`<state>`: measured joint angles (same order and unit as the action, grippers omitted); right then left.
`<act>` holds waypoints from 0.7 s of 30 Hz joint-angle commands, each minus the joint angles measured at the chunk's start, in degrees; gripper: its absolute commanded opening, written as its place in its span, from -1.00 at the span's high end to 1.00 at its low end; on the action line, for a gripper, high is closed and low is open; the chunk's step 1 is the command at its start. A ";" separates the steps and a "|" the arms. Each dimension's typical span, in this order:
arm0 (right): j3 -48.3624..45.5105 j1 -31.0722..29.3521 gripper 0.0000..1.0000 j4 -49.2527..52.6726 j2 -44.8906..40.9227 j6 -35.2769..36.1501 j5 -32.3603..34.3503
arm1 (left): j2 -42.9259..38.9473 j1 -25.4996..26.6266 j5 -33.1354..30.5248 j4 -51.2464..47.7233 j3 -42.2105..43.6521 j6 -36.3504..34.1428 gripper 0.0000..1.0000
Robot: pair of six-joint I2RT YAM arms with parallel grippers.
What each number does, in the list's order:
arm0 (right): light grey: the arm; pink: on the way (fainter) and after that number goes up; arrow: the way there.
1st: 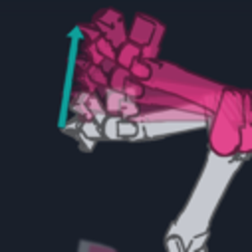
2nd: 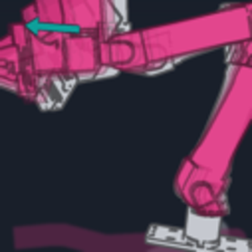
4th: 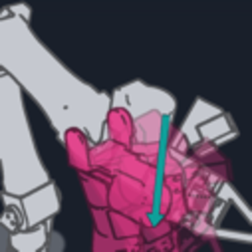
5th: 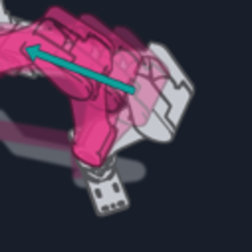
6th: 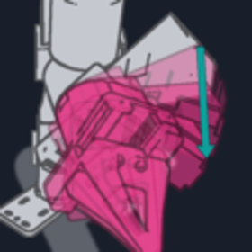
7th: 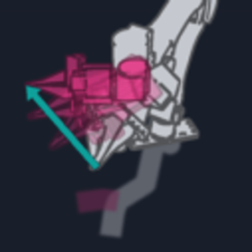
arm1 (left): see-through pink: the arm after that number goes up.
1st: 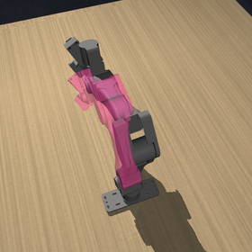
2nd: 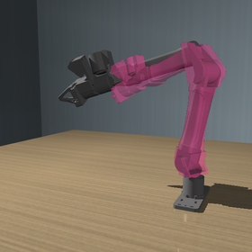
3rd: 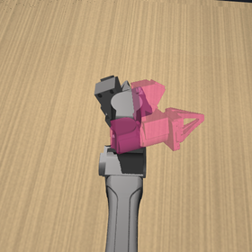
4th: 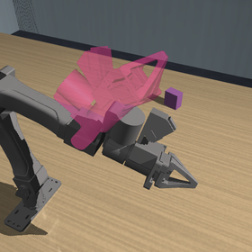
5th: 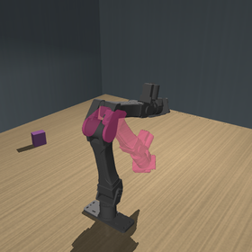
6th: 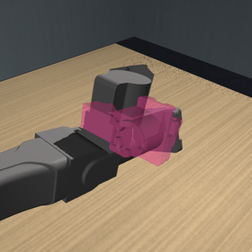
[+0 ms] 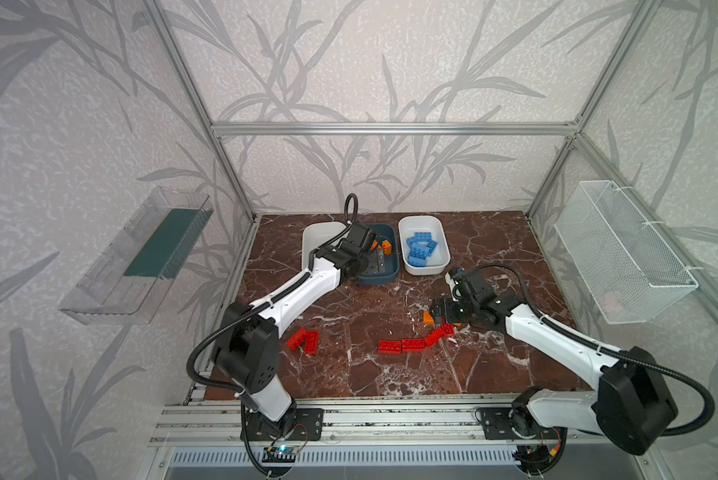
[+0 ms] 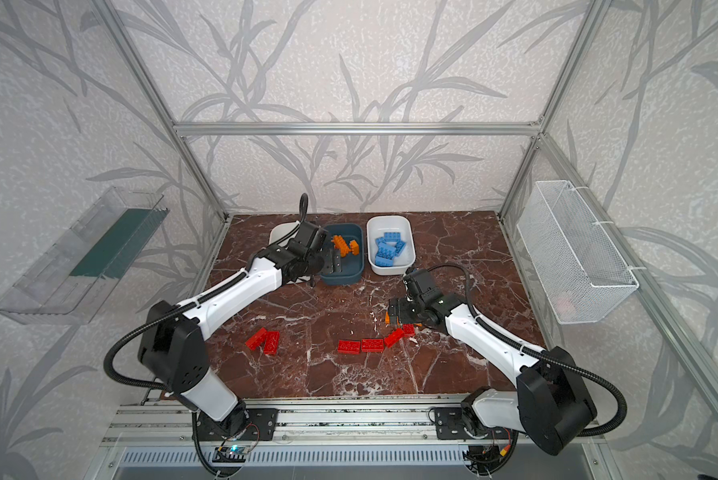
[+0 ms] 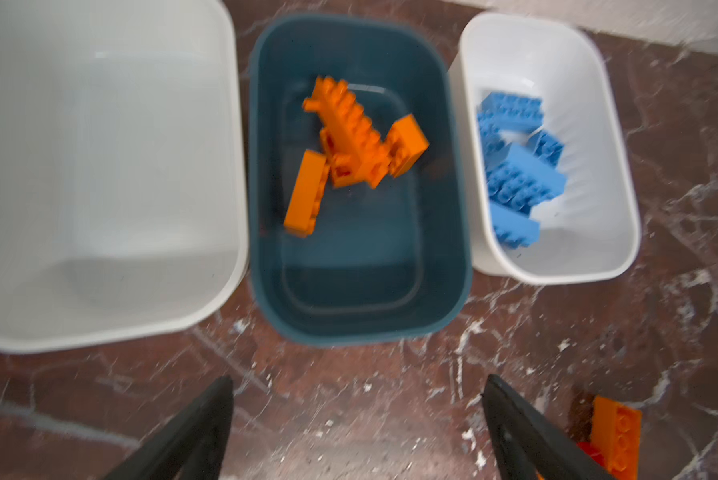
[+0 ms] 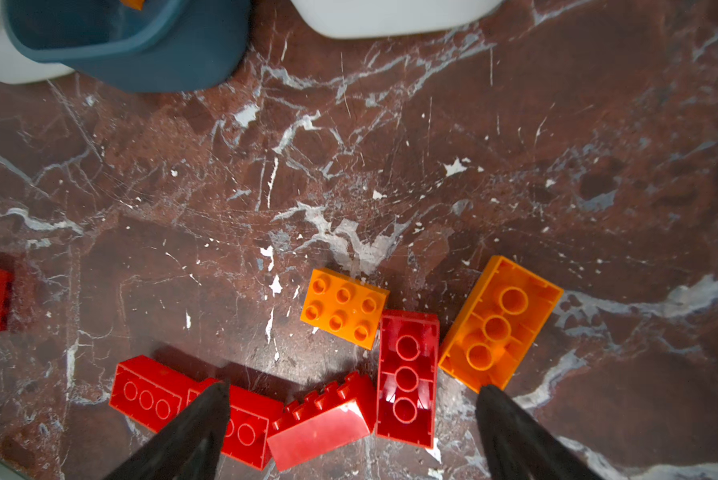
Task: Sort the legos into containers by color
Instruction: 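Withdraw the left gripper while the right gripper grasps an orange brick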
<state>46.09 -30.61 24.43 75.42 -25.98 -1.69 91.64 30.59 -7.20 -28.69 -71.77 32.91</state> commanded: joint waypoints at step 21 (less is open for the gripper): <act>-0.56 7.51 -0.48 -2.49 9.60 -5.70 7.94 | -35.46 7.95 -9.55 2.30 32.88 7.96 -0.90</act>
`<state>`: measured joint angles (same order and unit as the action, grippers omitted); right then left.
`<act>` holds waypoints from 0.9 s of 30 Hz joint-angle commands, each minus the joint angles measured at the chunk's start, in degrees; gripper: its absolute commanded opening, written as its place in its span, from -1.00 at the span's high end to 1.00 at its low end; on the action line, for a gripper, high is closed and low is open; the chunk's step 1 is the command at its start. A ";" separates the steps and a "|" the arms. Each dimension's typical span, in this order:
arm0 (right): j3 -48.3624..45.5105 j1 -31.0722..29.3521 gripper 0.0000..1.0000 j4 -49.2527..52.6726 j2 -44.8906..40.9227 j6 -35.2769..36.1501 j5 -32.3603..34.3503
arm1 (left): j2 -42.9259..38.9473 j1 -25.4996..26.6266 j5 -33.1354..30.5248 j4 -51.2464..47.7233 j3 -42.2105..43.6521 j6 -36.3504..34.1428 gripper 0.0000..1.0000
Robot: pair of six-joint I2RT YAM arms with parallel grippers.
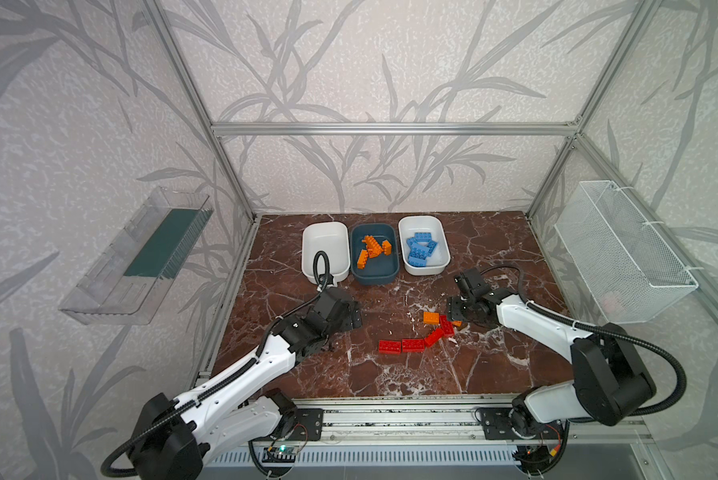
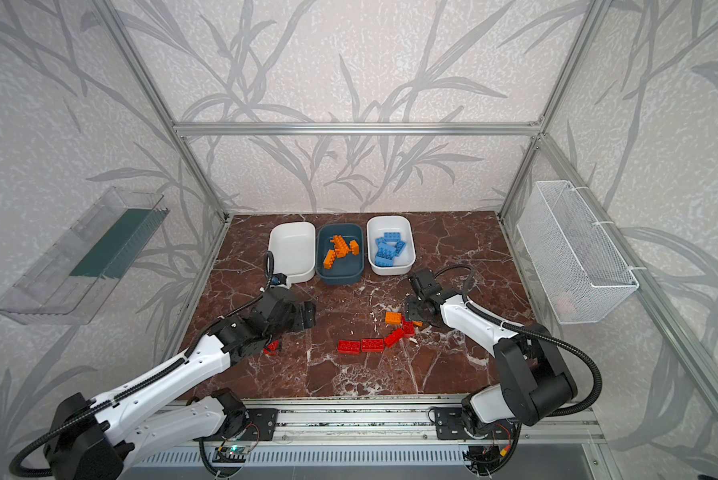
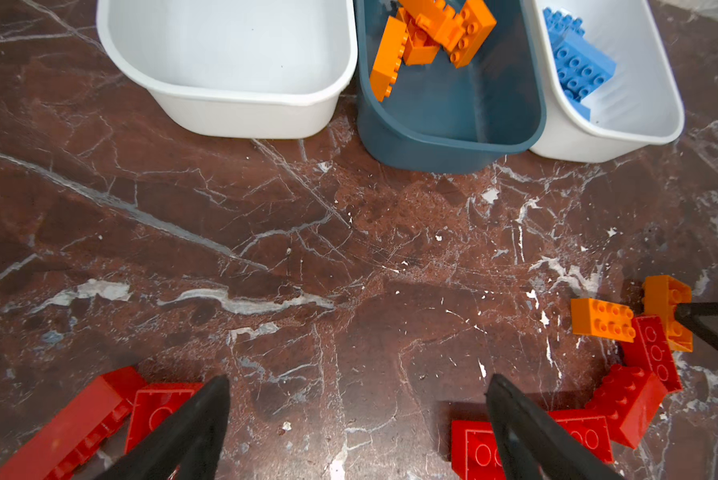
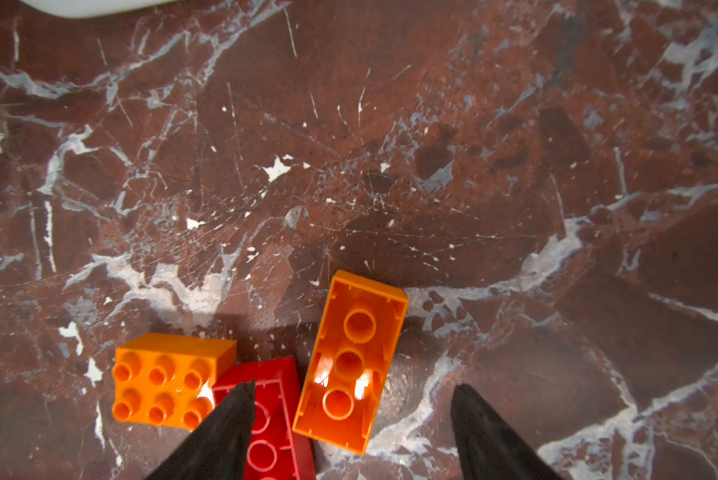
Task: Sort the legos into containers by color
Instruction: 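Withdraw the left gripper while the right gripper grasps an orange brick, then carry the orange brick into the teal tub with the right gripper while the left withdraws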
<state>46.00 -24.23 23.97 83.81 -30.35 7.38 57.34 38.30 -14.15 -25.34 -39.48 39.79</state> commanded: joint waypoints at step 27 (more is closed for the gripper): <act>18.65 0.98 0.47 10.97 9.28 1.81 -9.26 | 10.05 -1.62 -6.74 -2.02 -6.53 -1.91 -0.90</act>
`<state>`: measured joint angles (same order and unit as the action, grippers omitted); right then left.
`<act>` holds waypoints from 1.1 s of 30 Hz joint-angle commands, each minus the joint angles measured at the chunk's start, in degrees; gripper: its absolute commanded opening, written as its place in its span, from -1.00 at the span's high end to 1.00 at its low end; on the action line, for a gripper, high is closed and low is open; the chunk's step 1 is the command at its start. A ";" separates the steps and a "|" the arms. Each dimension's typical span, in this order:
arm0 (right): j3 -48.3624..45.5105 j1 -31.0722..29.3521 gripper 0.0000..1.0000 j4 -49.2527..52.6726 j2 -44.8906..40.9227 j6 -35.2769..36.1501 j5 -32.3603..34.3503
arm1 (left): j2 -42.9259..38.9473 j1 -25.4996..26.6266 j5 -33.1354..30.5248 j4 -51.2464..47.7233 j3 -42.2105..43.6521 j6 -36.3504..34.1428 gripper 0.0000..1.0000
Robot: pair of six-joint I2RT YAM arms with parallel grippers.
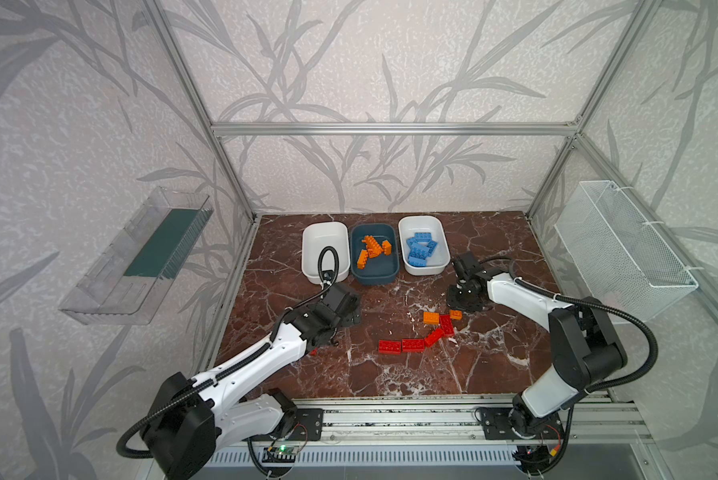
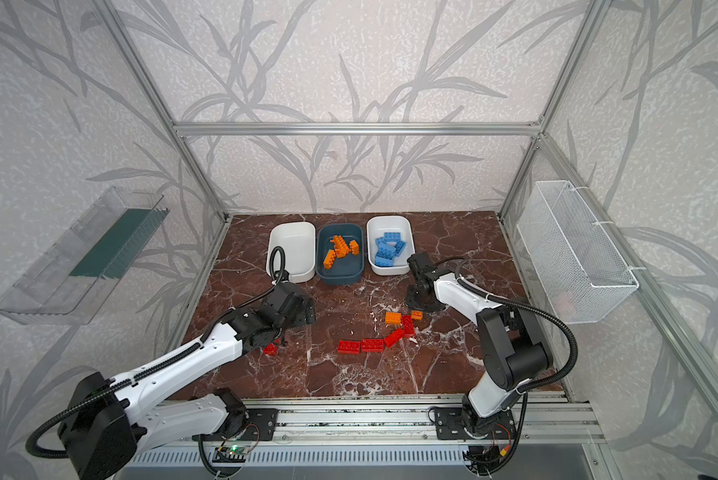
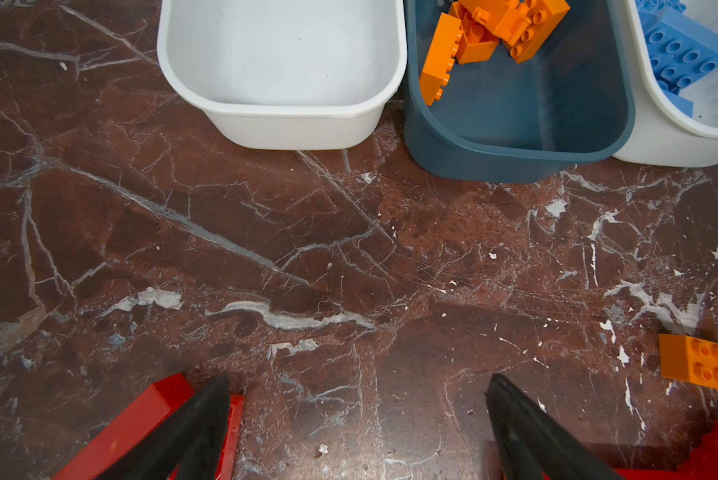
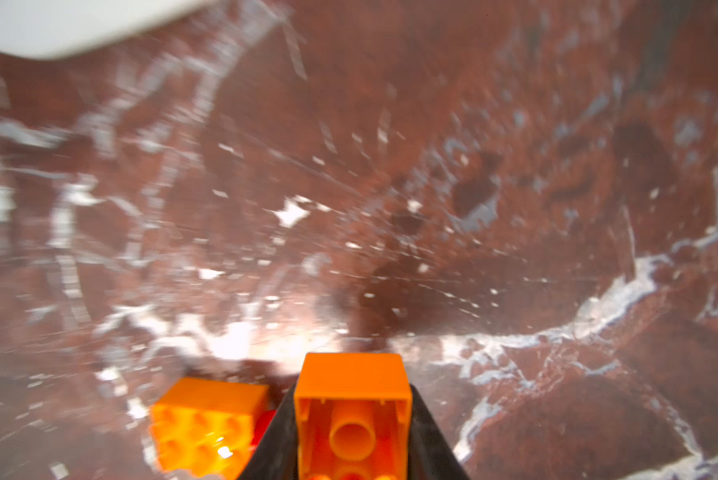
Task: Sort the legos into containers by color
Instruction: 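Carry the orange brick into the teal tub with the right gripper while the left withdraws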
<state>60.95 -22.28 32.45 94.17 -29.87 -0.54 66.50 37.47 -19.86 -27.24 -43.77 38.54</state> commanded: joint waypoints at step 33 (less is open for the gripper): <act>70.46 -12.28 -0.54 12.51 42.15 10.06 -10.93 | 5.98 -10.75 7.10 -4.03 -7.20 3.03 -0.90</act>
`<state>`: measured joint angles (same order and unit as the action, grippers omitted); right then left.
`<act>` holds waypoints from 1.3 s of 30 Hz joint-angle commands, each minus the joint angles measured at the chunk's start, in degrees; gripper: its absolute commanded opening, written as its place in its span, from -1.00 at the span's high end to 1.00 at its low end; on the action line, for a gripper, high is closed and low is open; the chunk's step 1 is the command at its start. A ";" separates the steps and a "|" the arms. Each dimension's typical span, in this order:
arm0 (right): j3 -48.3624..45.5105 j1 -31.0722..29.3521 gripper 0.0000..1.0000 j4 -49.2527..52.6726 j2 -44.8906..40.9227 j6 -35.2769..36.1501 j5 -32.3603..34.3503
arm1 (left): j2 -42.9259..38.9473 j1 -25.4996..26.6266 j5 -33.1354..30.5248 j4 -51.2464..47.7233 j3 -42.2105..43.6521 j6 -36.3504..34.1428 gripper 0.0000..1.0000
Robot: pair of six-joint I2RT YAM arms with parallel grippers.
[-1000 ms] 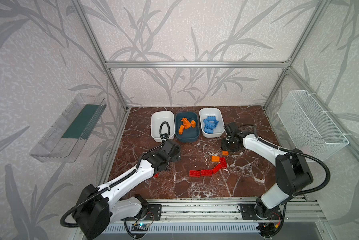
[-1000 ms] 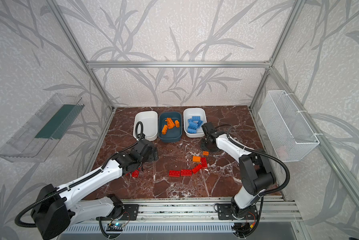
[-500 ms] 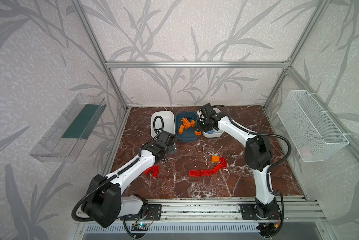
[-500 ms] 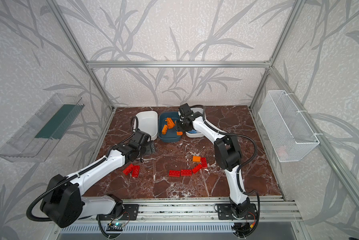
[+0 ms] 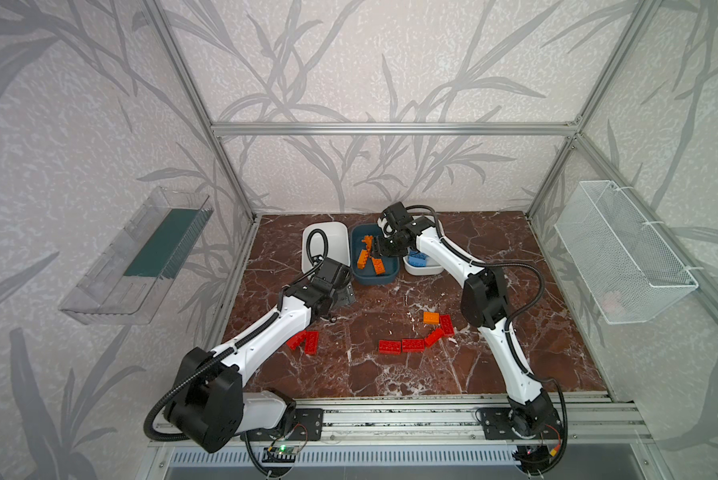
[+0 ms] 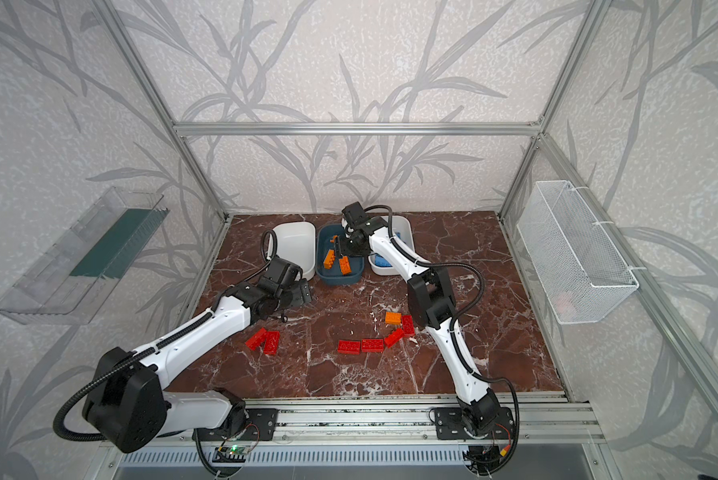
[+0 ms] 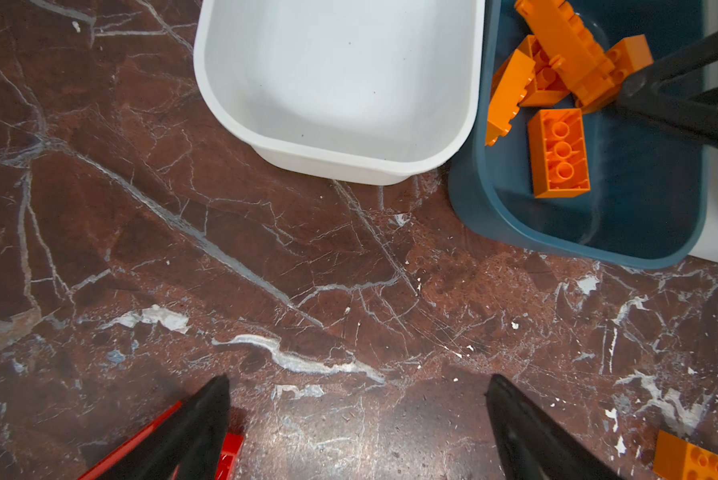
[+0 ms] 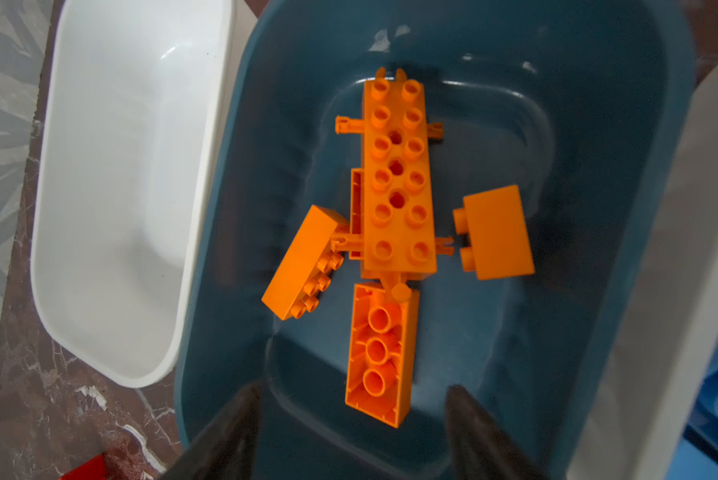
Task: Sort the legos into containers by color
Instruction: 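Carry the orange brick into the teal tub with the right gripper while the left withdraws, then return the right gripper to the orange 2x2 brick and grasp it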
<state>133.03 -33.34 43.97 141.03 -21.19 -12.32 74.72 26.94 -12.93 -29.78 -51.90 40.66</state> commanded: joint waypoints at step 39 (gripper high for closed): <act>-84.35 -3.44 -0.67 -20.53 -55.80 -8.34 9.30 | -23.26 17.67 -3.93 -2.09 14.07 6.53 -0.91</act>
<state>49.30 -36.64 21.34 86.83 -29.36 -5.87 53.23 44.18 -14.15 -29.43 -38.09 45.93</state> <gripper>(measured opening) 0.835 0.955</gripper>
